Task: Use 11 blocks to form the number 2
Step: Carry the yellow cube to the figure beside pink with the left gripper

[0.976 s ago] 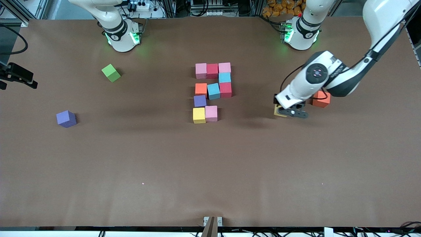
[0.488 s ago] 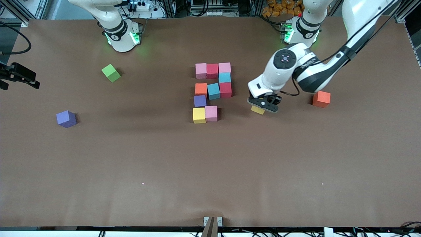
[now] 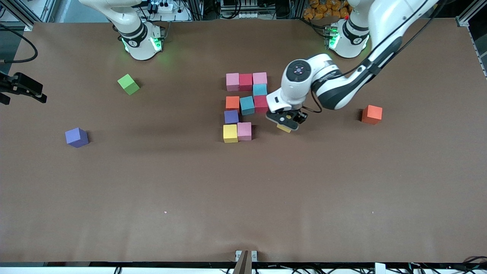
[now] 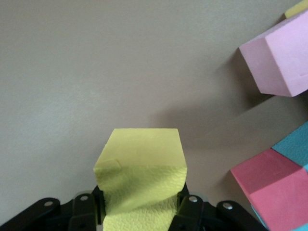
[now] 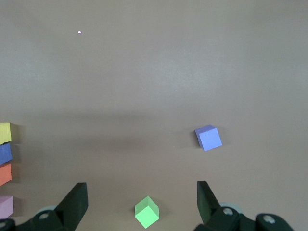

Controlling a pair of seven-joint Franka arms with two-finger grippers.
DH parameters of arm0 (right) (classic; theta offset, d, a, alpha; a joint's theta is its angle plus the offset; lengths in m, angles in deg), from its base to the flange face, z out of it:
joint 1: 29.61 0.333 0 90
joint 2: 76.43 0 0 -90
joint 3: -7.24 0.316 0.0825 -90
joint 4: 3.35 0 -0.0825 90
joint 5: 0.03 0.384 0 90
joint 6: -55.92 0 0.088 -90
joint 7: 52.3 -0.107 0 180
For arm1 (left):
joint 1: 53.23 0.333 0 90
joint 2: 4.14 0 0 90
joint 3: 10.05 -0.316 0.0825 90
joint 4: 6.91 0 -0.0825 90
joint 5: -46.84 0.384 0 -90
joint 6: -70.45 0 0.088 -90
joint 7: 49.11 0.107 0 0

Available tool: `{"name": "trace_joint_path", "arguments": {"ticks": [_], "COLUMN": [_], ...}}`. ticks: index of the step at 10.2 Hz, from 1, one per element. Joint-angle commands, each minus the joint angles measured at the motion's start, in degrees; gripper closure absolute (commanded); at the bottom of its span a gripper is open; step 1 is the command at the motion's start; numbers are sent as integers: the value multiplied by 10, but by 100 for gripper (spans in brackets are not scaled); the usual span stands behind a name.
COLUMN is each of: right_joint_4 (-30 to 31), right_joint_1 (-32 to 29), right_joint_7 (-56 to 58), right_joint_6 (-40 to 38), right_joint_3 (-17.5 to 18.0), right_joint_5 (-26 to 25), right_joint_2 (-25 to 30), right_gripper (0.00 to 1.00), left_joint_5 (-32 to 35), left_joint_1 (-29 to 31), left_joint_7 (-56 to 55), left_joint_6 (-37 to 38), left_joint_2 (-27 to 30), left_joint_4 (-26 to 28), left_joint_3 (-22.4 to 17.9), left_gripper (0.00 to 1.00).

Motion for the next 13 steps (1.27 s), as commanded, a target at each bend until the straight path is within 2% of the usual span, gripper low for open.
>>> {"name": "trace_joint_path", "arguments": {"ticks": [1,5,9,13], "right_joint_4": [0,5,6,6], "right_joint_1": [5,8,8,9], "right_joint_7": [0,-1,-1,-1], "right_joint_6": [11,10,9,9], "right_joint_3": [0,0,0,0], "right_joint_5": [-10,-10,-10,-10], "right_joint_2": [0,-1,-1,-1], "right_gripper": [0,0,0,0], "left_joint_5": [9,99,107,106], "left_joint_1": [-28,-35,-55,-69], "left_joint_7": [14,101,237,325], "left_joint_6": [10,10,9,9], "left_joint_2": [-3,-52,-71,-93], "left_joint_4": [-19,-35,-57,-74], "left_joint_3": [-18,-20,-20,-21], "left_gripper": [62,62,61,61]}}
